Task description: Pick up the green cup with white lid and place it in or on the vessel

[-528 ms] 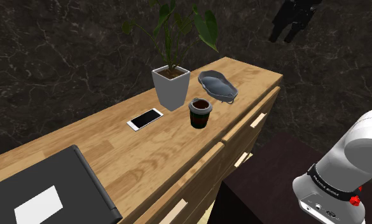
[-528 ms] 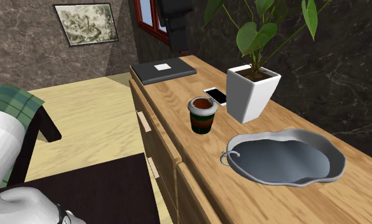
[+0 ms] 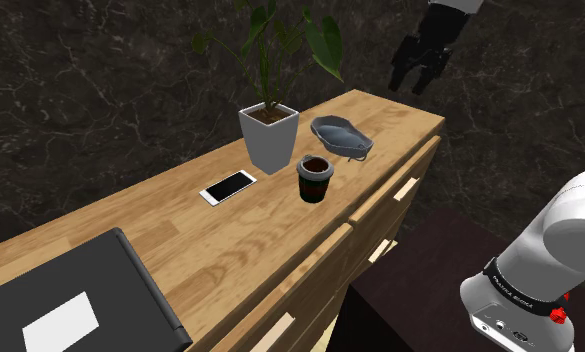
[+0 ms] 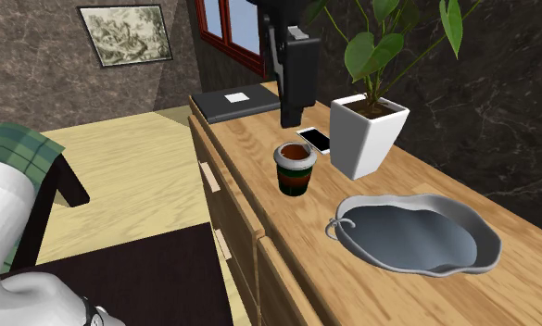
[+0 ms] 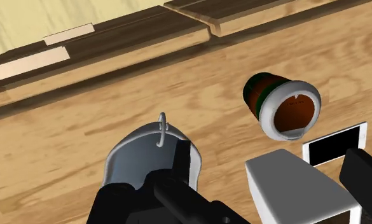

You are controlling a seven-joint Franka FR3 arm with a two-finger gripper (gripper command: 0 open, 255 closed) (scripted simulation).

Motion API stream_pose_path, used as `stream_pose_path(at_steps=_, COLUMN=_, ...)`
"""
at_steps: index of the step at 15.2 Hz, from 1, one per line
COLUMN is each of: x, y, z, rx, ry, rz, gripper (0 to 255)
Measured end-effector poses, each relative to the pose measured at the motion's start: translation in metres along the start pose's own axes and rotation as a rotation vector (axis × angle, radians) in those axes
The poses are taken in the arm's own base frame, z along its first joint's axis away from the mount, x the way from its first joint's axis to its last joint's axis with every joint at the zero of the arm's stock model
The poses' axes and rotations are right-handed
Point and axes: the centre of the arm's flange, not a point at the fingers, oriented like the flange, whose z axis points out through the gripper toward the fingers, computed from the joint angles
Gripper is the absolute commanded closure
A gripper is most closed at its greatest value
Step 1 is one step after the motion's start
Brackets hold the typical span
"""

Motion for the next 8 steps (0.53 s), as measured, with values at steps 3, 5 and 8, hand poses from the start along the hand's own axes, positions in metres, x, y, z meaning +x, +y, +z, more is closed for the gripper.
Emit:
stream_pose_path(at_steps=3, x=0.019, y=0.004, z=0.034, rx=0.055, ry=-0.038, rz=0.029, gripper=0)
stream_pose_path(at_steps=5, x=0.033, y=0.001, z=0.062, rx=0.091, ry=-0.065, rz=0.048, gripper=0)
stream_pose_path(at_steps=8, x=0.05, y=0.001, z=0.097, rx=0.145, ry=-0.103, rz=0.076, gripper=0)
